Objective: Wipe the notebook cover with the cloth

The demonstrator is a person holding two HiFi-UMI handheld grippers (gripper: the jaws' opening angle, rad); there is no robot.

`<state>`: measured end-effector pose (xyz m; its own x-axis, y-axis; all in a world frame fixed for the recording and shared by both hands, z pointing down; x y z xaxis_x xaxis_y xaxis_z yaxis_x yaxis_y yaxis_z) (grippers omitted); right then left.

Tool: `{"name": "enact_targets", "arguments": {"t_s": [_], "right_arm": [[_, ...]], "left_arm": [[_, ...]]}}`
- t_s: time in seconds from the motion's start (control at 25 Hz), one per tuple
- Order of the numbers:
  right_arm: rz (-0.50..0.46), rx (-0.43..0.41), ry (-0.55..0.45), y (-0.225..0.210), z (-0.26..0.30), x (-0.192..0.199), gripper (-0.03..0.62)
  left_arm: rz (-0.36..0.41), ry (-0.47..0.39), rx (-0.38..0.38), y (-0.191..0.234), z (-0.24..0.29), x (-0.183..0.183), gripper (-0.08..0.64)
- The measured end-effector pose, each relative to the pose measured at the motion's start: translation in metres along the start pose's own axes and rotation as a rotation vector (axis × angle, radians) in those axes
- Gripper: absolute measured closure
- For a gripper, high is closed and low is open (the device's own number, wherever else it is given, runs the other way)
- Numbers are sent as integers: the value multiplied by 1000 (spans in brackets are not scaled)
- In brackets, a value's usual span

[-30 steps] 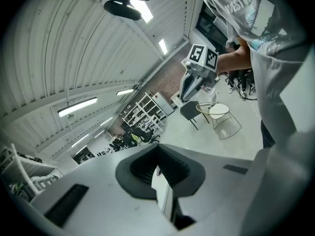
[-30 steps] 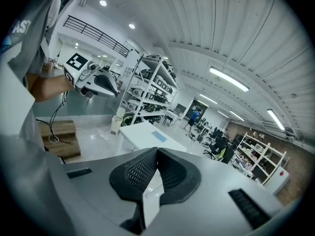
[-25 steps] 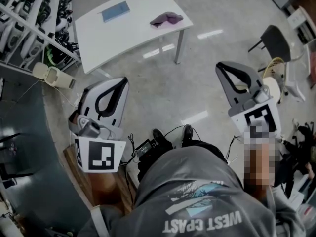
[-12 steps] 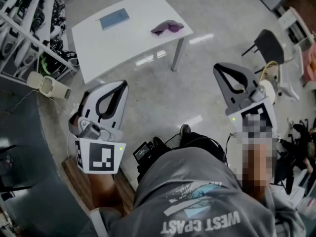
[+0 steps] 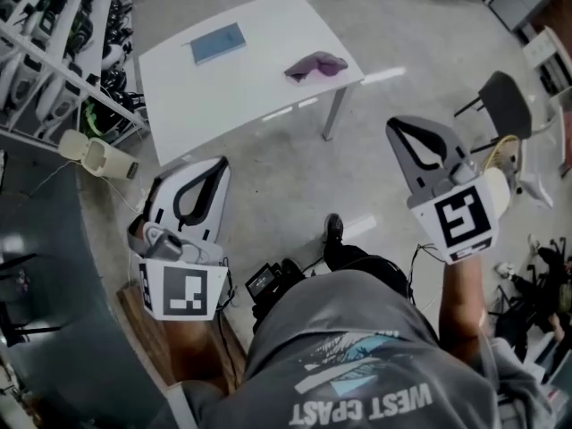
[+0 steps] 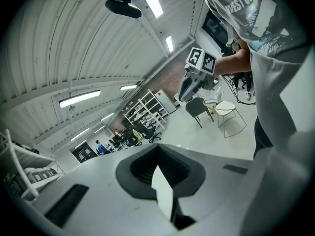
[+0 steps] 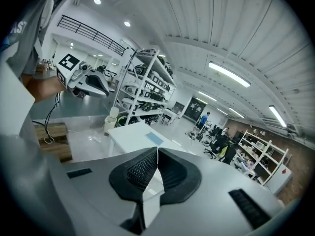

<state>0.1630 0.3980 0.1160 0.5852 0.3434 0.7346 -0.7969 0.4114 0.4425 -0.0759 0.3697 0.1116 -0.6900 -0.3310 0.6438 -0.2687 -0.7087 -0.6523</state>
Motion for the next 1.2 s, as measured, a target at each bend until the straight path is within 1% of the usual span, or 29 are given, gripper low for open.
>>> {"name": "enact_targets", "arguments": {"t_s": [0.32, 0.48, 0.68, 0.96, 1.08, 1.2], "right_arm": [[-9, -75, -37, -66, 48, 17, 561], [-16, -105, -62, -99, 65, 25, 561], [-22, -144, -93, -128, 86, 34, 561], [-7, -173, -98, -149, 112, 39, 561], [1, -179, -86, -150, 124, 40, 561], [13, -160, -67, -155, 136, 40, 560]], "left_arm": [[-12, 57, -17, 16, 75, -32, 560], [-15, 76, -37, 23, 109, -50, 560], [-24, 105, -59, 28, 141, -66, 560], [-15, 142, -48, 40, 166, -68, 560], [-14, 136, -37, 48, 177, -63, 560], [-9, 115, -18, 58, 193, -55, 560]]}}
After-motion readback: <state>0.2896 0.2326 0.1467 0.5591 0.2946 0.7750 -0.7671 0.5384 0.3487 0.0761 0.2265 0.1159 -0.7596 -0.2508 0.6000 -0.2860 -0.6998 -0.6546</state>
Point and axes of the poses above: the fingertips, and each gripper's own axes: z forward along the fingers, y to its left, x out of its underside, the point moved 3 cm from there along -z, backward along the fingers, and after that the axes turned 8 degrees about y, right-handed, at the moved point
